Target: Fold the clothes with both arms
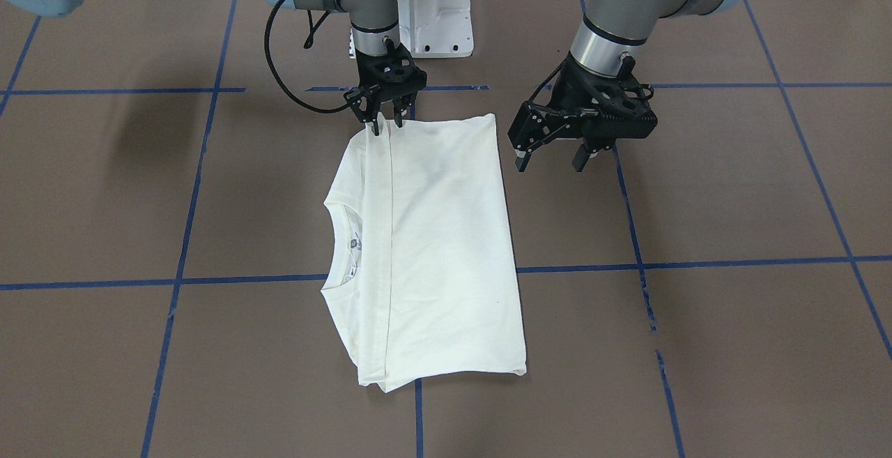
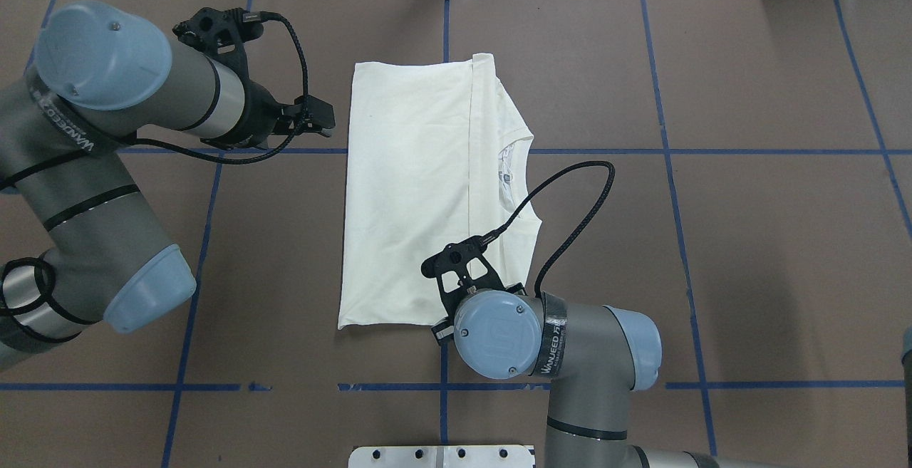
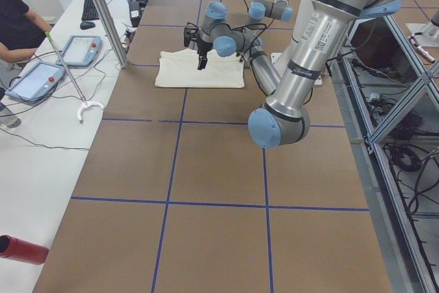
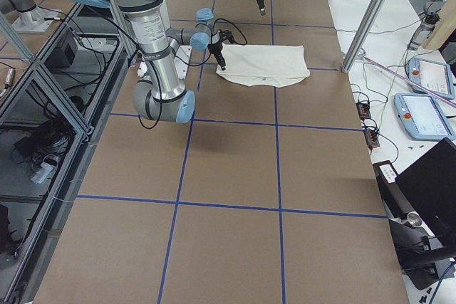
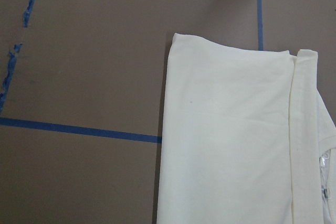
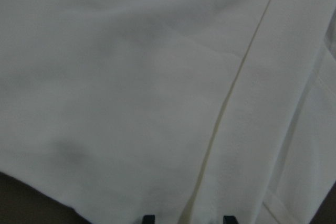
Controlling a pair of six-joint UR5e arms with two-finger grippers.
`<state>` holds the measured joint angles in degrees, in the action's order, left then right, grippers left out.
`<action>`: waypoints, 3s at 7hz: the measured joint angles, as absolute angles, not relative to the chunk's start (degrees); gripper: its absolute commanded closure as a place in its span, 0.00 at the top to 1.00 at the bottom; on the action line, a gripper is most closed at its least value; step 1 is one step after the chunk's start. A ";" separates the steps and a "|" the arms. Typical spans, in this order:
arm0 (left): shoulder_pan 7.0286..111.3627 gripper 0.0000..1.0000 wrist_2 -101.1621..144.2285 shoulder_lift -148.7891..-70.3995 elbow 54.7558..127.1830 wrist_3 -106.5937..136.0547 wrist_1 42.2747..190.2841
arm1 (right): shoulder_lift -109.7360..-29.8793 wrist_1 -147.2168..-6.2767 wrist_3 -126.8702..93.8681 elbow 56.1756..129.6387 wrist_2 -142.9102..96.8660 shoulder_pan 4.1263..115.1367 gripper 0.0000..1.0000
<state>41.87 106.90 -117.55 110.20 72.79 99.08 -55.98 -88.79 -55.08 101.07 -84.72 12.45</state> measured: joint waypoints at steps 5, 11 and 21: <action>41.72 1.00 107.05 -117.30 110.14 72.86 99.23 | -56.01 -89.29 -53.67 101.03 -83.70 12.40 0.00; 41.41 1.00 107.26 -117.66 109.89 72.75 99.40 | -63.58 -89.18 -52.85 107.59 -86.28 15.58 0.00; 41.40 1.00 107.22 -117.99 108.75 72.21 99.83 | -58.98 -89.44 -55.07 101.93 -92.31 26.58 1.00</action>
<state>41.40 107.22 -117.99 108.75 72.21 99.83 -58.98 -89.44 -55.07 101.93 -92.31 26.58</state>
